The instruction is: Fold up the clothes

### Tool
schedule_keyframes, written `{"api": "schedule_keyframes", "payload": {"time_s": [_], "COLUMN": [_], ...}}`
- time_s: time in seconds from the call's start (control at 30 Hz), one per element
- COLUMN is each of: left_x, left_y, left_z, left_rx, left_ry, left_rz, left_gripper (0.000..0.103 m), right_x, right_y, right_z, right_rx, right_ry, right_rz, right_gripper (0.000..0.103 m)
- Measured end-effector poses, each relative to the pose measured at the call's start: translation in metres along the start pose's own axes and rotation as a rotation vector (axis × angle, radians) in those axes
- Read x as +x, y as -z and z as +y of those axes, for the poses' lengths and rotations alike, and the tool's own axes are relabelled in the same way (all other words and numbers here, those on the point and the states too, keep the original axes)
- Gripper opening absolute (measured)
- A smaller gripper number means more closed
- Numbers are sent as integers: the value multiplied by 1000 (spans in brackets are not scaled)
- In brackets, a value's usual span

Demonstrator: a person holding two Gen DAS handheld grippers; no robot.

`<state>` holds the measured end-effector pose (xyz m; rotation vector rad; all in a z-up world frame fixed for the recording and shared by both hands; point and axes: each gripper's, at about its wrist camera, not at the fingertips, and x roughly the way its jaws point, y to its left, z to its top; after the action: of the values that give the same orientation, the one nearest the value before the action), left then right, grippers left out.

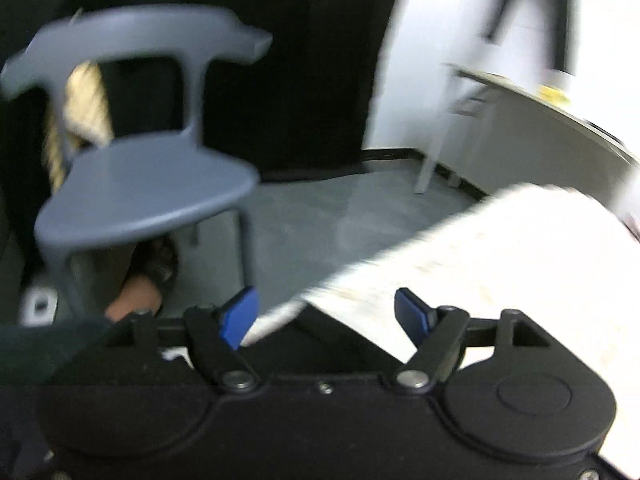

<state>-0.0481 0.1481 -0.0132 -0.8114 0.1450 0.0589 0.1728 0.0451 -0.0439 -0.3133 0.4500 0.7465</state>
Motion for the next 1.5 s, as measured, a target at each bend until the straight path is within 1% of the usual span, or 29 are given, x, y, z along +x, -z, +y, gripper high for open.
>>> {"api": "schedule_keyframes", "payload": {"time_s": [0.03,0.07,0.1,0.13,0.17,0.23,0.3,0.33,0.37,0.4,0.43,0.5,0.57,0.6,0.63,0.67,0.73,0.83,0.87,0.9,1.0,1.07,1.13,1.17,1.23,1.3,1.33,1.4,1.5], "left_x": [2,5,11,18,23,25,28,30,32,34,37,39,43,44,43,42,38,34,34,33,32,33,33,33,33,34,35,37,37], "left_y": [2,4,7,11,16,21,26,28,30,31,32,35,35,34,34,33,33,34,35,34,33,33,33,33,34,36,37,38,39], "left_z": [-4,-7,-10,-15,-19,-25,-31,-31,-31,-30,-29,-27,-25,-24,-23,-24,-27,-31,-31,-31,-30,-31,-31,-32,-33,-34,-35,-36,-36], "left_rx": [26,44,63,85,105,143,176,179,179,173,164,153,143,141,143,146,166,193,194,190,180,180,188,193,203,207,211,216,223], "left_ry": [16,29,47,64,72,77,78,76,73,71,68,64,60,60,58,57,56,51,49,49,53,58,62,64,68,69,68,65,65], "left_rz": [25,49,96,160,201,226,240,248,255,261,268,276,288,292,295,296,298,281,278,277,275,287,296,298,301,303,305,311,315], "left_gripper": [103,103,103,103,103,103,103,103,103,103,103,103,103,103,103,103,103,103,103,103,103,103,103,103,103,103,103,103,103], "right_x": [-11,-33,-53,-65,-92,-133,-190,-204,-233,-260,-266,-311,-331,-342,-344,-348,-348,-329,-328,-332,-337,-345,-353,-358,-364,-362,-360,-345,-324], "right_y": [6,21,36,44,63,90,126,136,156,174,181,210,226,236,239,245,253,277,289,297,306,308,301,294,283,267,263,251,245], "right_z": [-10,-28,-45,-52,-66,-83,-91,-91,-92,-93,-87,-88,-94,-106,-109,-123,-138,-159,-159,-157,-143,-143,-143,-138,-129,-108,-102,-77,-53], "right_rx": [20,55,86,98,119,141,90,74,69,109,139,280,364,435,461,534,590,686,740,754,652,686,715,716,703,612,575,415,296], "right_ry": [24,79,130,154,201,270,388,419,478,525,541,637,745,828,844,873,888,900,886,889,914,910,912,918,914,844,819,723,612], "right_rz": [-4,1,7,16,35,68,121,135,166,191,193,162,118,90,84,64,47,235,272,275,325,332,316,279,212,113,106,94,80], "right_gripper": [85,85,85,85,85,85,85,85,85,85,85,85,85,85,85,85,85,81,81,83,89,89,85,82,82,86,86,86,88]}}
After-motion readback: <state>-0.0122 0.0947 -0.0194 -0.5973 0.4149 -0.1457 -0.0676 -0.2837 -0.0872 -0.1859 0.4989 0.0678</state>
